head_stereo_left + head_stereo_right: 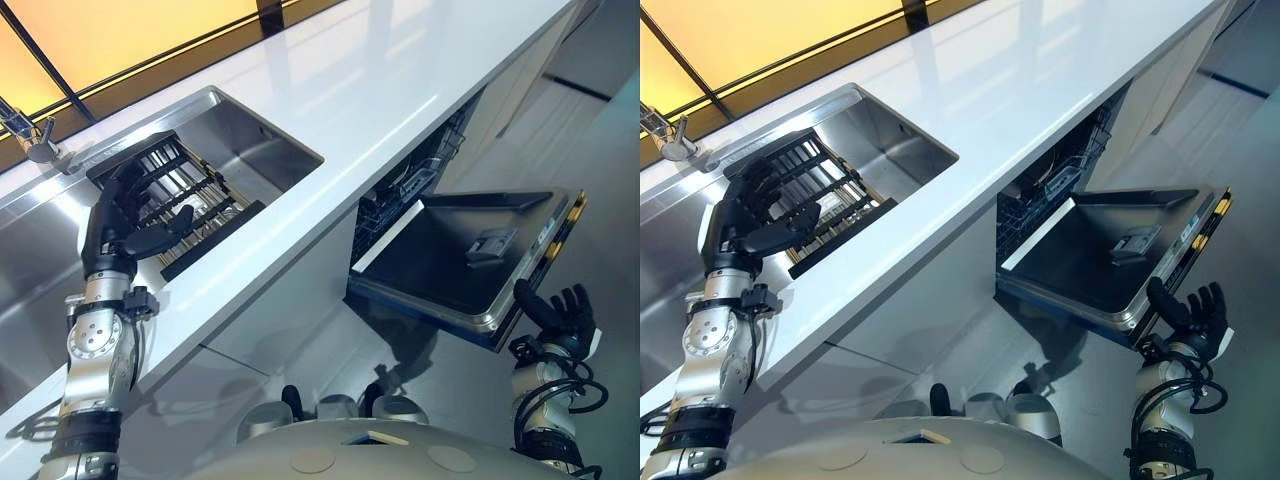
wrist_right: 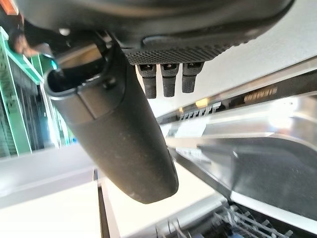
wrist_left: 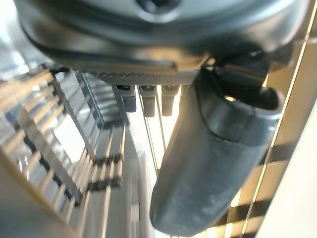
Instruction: Pick up plates and place into dishwasher.
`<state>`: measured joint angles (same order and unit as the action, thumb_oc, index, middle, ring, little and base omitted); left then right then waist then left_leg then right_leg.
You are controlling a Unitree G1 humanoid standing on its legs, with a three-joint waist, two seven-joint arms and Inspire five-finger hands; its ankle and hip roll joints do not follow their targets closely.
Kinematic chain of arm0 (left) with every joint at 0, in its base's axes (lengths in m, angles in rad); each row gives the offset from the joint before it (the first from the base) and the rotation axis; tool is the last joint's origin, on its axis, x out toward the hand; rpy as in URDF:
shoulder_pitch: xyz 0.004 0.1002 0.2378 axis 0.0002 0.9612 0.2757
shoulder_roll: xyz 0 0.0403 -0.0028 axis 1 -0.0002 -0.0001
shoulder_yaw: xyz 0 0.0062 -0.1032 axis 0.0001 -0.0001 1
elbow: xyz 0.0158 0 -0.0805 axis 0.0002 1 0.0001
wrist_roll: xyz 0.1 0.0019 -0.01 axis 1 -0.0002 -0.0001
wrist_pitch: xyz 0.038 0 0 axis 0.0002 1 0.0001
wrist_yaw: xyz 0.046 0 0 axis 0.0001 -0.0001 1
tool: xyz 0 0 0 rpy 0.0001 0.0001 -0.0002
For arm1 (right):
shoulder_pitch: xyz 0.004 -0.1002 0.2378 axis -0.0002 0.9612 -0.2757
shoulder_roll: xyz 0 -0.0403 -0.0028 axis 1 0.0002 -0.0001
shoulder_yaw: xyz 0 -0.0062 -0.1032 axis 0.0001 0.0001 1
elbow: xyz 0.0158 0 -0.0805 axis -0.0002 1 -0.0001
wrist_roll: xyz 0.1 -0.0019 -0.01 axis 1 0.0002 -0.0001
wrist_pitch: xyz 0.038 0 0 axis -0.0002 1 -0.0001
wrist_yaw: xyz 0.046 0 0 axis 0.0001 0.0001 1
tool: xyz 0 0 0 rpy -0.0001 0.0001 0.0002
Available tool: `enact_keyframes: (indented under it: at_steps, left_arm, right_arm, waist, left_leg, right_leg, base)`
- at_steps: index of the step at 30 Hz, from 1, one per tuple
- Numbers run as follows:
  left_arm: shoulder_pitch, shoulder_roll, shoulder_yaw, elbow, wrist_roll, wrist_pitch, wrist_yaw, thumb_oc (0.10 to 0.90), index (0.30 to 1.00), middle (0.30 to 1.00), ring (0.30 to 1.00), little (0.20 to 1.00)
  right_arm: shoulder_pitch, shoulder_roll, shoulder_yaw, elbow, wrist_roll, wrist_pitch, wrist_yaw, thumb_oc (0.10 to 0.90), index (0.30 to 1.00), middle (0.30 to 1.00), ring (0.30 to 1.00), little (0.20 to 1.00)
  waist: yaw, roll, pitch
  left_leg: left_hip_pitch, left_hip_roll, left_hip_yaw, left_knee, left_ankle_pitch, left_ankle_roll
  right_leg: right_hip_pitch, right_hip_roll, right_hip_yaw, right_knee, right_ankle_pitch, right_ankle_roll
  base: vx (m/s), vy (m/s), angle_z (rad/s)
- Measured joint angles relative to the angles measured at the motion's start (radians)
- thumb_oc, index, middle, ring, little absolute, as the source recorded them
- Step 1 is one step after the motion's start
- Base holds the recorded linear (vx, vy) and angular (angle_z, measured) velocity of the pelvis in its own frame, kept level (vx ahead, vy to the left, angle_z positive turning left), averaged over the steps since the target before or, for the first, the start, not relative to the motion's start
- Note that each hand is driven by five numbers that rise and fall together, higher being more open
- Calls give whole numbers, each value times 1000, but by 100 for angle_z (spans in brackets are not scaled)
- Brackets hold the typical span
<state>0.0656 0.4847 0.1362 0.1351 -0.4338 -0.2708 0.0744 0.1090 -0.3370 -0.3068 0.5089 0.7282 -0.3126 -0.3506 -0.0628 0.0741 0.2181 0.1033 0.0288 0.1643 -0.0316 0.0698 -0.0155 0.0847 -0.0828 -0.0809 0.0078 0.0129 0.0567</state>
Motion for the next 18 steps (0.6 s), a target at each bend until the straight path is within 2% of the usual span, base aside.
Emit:
enact_keyframes:
  at_steps: [2, 4, 7, 11, 15, 18]
  left_arm:
    - [-52, 0, -18, 0, -1, -1, 18, 800, 900, 900, 900, 900]
    - [-100, 0, -19, 0, -2, -2, 27, 800, 900, 900, 900, 900]
    - [-165, 12, -18, -1, -2, -17, 50, 800, 900, 900, 900, 900]
    - [-213, 58, -17, -3, -5, -22, 74, 800, 900, 900, 900, 900]
    - [-308, 92, -17, -5, -36, -49, 93, 800, 900, 900, 900, 900]
    - [-326, 104, -16, -18, -39, -60, 94, 800, 900, 900, 900, 900]
  right_arm:
    - [-66, -47, -3, 22, 40, -16, 7, 800, 900, 900, 900, 900]
    - [-124, -68, -4, 52, 61, -20, 11, 800, 900, 900, 900, 900]
    - [-161, -72, -4, 72, 112, -39, 29, 800, 900, 900, 900, 900]
    - [-179, -81, -7, 79, 157, -56, 33, 800, 900, 900, 900, 900]
    - [-218, -142, -12, 84, 200, -70, 55, 800, 900, 900, 900, 900]
    - [-226, -147, -25, 86, 231, -102, 81, 800, 900, 900, 900, 900]
  waist:
    - [-11, 37, 48]
    - [-21, 55, 98]
    - [-18, 47, 168]
    - [-16, 53, 217]
    - [-13, 92, 285]
    - [-14, 100, 302]
  left_leg:
    - [-68, 4, 5, 53, -4, 3]
    - [-108, 9, 6, 105, -16, 2]
    - [-177, 18, 7, 227, -66, -8]
    - [-288, 24, -8, 380, -118, -27]
    - [-401, 4, -47, 502, -149, -37]
    - [-440, -4, -69, 558, -161, -45]
  right_leg:
    - [-81, -3, 8, 76, -14, -7]
    - [-144, -5, 14, 172, -50, -16]
    - [-248, -20, 16, 356, -133, -35]
    - [-363, -29, 16, 530, -206, -62]
    - [-482, -56, 13, 692, -270, -81]
    - [-523, -65, 12, 762, -300, -94]
  base:
    - [-148, -15, -8]
    - [-74, -66, -9]
    - [-52, -46, -5]
    - [-121, 47, 4]
    - [-52, 77, 17]
    - [15, 87, 8]
